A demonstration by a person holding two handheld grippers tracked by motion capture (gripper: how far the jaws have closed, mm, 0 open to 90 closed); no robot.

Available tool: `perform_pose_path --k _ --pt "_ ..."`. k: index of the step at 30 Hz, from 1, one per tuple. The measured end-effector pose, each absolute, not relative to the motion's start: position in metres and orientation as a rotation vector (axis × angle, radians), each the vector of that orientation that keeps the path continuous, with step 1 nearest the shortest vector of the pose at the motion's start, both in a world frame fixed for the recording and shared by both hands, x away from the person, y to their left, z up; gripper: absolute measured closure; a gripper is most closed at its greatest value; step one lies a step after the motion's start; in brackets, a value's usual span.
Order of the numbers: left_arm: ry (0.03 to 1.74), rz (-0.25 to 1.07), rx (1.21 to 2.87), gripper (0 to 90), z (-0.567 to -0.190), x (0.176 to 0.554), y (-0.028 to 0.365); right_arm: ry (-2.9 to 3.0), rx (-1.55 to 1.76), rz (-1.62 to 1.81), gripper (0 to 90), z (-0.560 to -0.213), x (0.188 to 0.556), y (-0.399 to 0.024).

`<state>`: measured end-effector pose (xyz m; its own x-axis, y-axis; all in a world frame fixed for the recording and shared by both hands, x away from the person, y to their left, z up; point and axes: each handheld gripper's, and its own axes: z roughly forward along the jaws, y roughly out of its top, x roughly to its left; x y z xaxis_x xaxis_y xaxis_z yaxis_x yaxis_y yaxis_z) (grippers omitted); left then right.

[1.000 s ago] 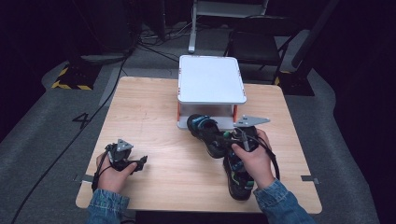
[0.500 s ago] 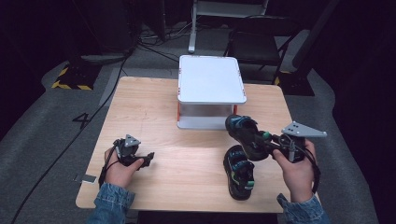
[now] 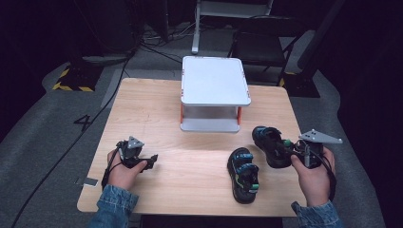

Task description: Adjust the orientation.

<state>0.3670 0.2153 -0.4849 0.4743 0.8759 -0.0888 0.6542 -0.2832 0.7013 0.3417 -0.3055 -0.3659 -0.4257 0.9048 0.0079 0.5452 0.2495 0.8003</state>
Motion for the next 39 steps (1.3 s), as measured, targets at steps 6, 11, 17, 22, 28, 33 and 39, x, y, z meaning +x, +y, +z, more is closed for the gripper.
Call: perform_pose_path --k 6,11,17,22,28,33,39 --pt "1.262 0.411 2.042 24.4 -0.486 0.367 0.214 2.145 1.371 0.933 71.4 -0.388 0.347 -0.308" --pt "1.263 0.413 2.046 24.4 -0.485 0.367 0.215 2.240 1.402 0.966 71.0 -0.399 0.344 -0.306" --pt "1.262 0.406 2.051 24.3 -0.486 0.366 0.213 2.339 1.393 0.951 70.8 -0.399 0.333 -0.304" --pt "1.260 0.408 2.050 24.3 -0.486 0.366 0.213 2.417 1.393 0.913 70.7 -0.401 0.324 -0.301" --pt "1.254 0.409 2.058 24.3 -0.486 0.367 0.212 2.553 1.407 0.830 70.4 -0.409 0.316 -0.298" --pt "1.256 0.407 2.056 24.3 -0.486 0.366 0.212 2.624 1.386 0.730 69.0 -0.412 0.315 -0.297" --pt "1.258 0.405 2.056 24.3 -0.486 0.366 0.211 2.686 1.341 0.754 48.3 -0.409 0.315 -0.294"
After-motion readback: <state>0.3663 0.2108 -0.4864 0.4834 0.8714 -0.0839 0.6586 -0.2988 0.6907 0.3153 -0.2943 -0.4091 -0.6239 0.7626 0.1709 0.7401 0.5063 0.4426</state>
